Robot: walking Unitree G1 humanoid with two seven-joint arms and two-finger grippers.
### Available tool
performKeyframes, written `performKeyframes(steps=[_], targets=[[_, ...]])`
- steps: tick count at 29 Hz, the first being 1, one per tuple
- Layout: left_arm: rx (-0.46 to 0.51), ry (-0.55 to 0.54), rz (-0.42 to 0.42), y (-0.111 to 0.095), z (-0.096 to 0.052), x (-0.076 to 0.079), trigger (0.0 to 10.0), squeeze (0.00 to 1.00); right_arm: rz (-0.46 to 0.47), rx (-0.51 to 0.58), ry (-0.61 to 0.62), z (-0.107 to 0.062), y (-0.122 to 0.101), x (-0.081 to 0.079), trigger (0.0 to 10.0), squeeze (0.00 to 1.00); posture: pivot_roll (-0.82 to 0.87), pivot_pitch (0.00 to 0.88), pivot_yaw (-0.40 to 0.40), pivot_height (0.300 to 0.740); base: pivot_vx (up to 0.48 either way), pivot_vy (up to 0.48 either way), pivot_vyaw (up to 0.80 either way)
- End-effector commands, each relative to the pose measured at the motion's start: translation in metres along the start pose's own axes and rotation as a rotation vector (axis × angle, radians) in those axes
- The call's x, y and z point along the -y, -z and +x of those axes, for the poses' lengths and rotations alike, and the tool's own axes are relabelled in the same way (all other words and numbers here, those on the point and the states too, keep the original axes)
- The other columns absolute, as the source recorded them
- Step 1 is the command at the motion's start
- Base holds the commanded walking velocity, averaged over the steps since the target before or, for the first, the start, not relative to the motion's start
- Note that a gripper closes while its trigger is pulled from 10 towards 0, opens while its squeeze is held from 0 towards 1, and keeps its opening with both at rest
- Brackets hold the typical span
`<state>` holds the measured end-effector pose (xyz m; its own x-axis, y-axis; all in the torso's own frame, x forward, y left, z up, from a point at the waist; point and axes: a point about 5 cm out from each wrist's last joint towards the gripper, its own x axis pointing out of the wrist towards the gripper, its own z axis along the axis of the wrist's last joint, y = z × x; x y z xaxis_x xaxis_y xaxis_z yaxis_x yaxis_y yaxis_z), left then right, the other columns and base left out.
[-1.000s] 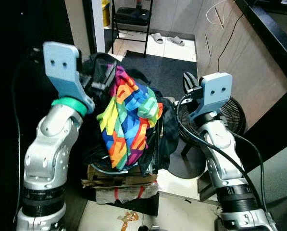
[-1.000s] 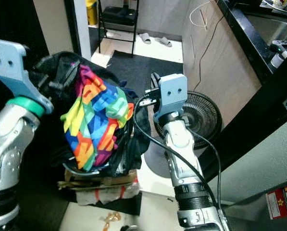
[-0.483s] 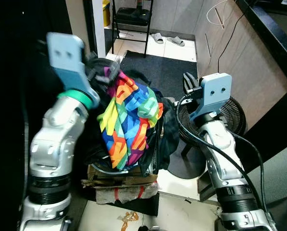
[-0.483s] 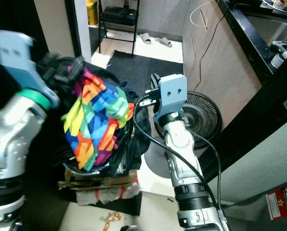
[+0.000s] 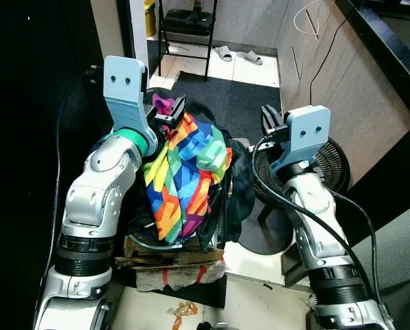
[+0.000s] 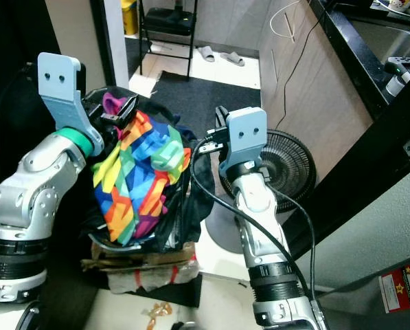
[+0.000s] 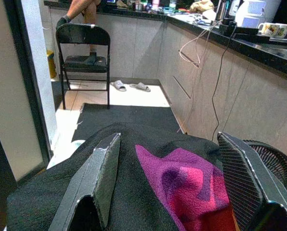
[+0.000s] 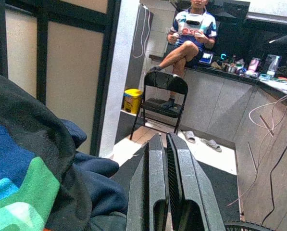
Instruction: Clothes washing
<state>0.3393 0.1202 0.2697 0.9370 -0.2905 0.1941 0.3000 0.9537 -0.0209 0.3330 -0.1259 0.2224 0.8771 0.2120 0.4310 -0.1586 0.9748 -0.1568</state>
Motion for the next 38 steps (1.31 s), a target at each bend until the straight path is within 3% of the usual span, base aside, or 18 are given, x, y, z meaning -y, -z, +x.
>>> performKeyframes(steps=[1, 6, 12, 13, 14, 29, 36, 38], targets=[[-0.069, 0.010, 0.012, 0.010, 0.004, 0.004, 10.0, 0.00, -0.001, -0.025, 0.008, -0.004, 0.005, 0.001, 10.0, 0.00, 0.01, 0.067, -0.028, 0.740, 0.000, 0.000, 0.00], [-0.196, 0.039, 0.080, 0.030, 0.002, 0.008, 10.0, 0.00, -0.001, -0.024, 0.006, -0.004, 0.005, -0.001, 10.0, 0.00, 0.01, 0.068, -0.023, 0.740, 0.000, 0.000, 0.00], [-0.216, 0.020, 0.071, 0.034, -0.006, 0.001, 10.0, 0.00, -0.002, -0.031, 0.007, -0.006, 0.006, 0.001, 10.0, 0.00, 0.02, 0.069, -0.031, 0.740, 0.000, 0.000, 0.00], [-0.214, 0.018, 0.067, 0.035, -0.007, 0.001, 3.0, 0.00, -0.001, -0.032, 0.003, -0.005, 0.007, 0.000, 10.0, 0.00, 0.02, 0.068, -0.032, 0.740, 0.000, 0.000, 0.00], [-0.212, 0.015, 0.064, 0.035, -0.007, 0.001, 0.0, 0.00, 0.001, -0.030, 0.000, -0.004, 0.006, -0.001, 10.0, 0.00, 0.02, 0.066, -0.032, 0.740, 0.000, 0.000, 0.00], [-0.183, 0.003, 0.100, 0.031, -0.007, -0.001, 0.0, 0.00, -0.003, -0.025, 0.003, -0.004, 0.005, 0.001, 10.0, 0.00, 0.01, 0.055, -0.031, 0.740, 0.000, 0.000, 0.00], [-0.035, -0.054, 0.204, 0.003, -0.013, -0.011, 0.0, 0.00, 0.002, -0.013, 0.008, -0.002, 0.002, 0.001, 10.0, 0.00, 0.01, 0.054, -0.030, 0.740, 0.000, 0.000, 0.00], [0.181, -0.120, 0.259, -0.039, -0.018, -0.017, 10.0, 0.00, 0.008, 0.003, 0.012, 0.000, -0.002, 0.001, 10.0, 0.00, 0.02, 0.056, -0.032, 0.740, 0.000, 0.000, 0.00]])
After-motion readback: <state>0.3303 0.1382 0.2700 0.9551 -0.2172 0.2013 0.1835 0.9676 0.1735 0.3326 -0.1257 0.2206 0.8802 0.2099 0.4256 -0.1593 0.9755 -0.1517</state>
